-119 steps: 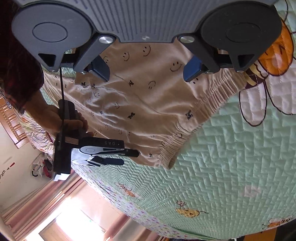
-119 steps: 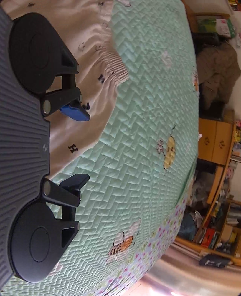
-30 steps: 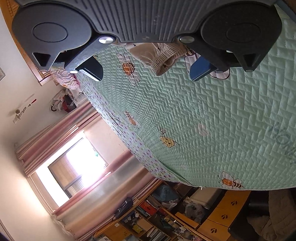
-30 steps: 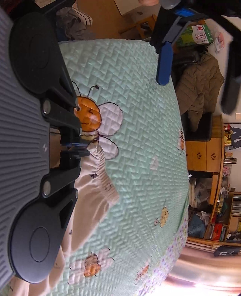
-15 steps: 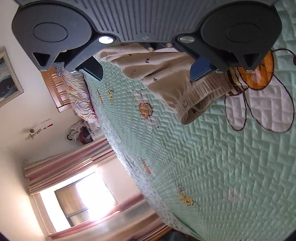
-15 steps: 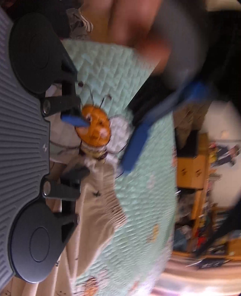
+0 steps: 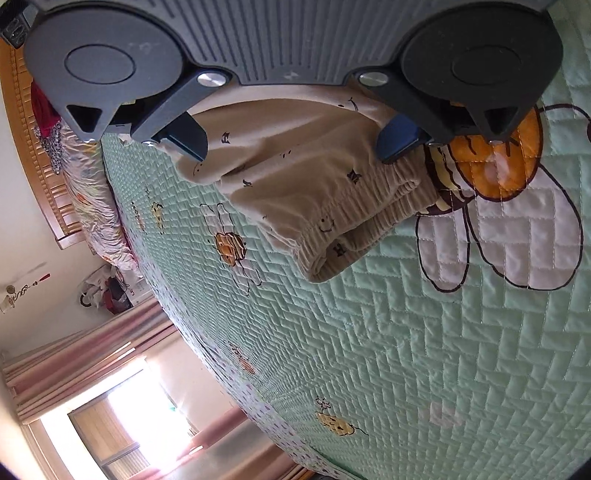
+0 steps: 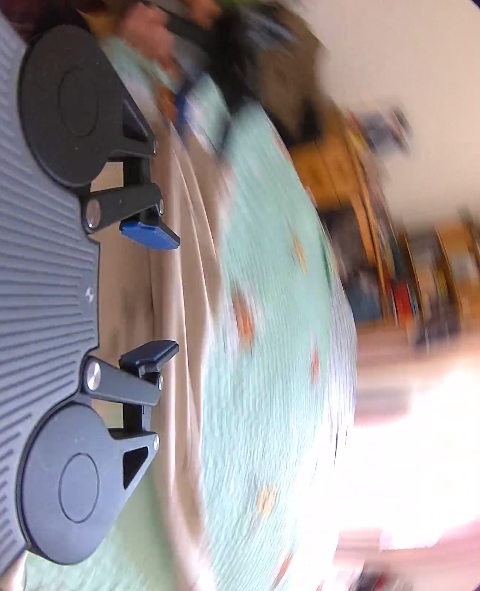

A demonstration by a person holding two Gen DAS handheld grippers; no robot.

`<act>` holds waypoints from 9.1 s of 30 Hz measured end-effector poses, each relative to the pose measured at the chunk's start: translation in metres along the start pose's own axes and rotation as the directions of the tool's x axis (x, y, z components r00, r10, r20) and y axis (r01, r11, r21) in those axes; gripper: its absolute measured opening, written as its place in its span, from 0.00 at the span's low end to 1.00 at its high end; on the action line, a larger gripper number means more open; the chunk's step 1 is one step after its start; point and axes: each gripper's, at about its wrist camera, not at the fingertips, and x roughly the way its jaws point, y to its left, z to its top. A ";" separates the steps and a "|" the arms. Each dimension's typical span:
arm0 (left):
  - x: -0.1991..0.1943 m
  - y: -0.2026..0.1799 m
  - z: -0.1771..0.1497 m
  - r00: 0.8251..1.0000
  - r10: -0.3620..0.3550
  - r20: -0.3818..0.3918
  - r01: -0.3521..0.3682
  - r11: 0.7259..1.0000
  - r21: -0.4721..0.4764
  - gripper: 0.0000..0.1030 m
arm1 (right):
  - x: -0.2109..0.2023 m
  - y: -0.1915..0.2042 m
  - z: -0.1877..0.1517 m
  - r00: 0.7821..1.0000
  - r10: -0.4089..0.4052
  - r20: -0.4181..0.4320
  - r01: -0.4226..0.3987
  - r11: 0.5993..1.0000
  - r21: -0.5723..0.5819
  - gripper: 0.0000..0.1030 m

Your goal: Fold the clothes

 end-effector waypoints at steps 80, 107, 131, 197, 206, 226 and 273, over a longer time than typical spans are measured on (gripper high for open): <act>-0.036 -0.092 -0.055 0.994 0.091 -0.054 -0.075 0.968 0.240 0.99 | -0.040 -0.010 -0.073 0.974 -0.202 0.102 0.187 0.463 -0.866 0.00; -0.060 -0.060 -0.056 0.998 0.023 -0.062 -0.011 0.984 0.180 0.99 | -0.134 0.051 -0.129 0.967 -0.240 -0.091 0.066 0.575 -0.815 0.09; -0.009 -0.061 -0.098 0.999 0.044 -0.017 -0.044 0.999 -0.014 0.90 | -0.090 0.083 -0.131 0.985 -0.121 0.123 0.172 0.741 -0.649 0.45; 0.013 -0.083 -0.145 0.970 -0.170 -0.172 0.146 0.979 -0.144 0.62 | -0.093 0.070 -0.108 0.988 -0.145 0.051 0.142 0.734 -0.664 0.01; 0.029 -0.077 -0.153 0.973 -0.202 -0.109 0.178 0.964 -0.198 0.59 | -0.094 0.072 -0.095 0.988 -0.144 0.062 0.150 0.753 -0.641 0.01; 0.006 -0.086 -0.136 0.995 -0.092 -0.032 0.092 0.996 0.007 0.00 | -0.095 0.074 -0.113 0.991 -0.134 0.015 0.109 0.728 -0.677 0.01; -0.024 -0.016 -0.062 0.985 0.135 0.103 -0.138 0.990 0.013 0.19 | -0.102 0.062 -0.140 0.972 -0.145 -0.185 0.000 0.786 -0.619 0.26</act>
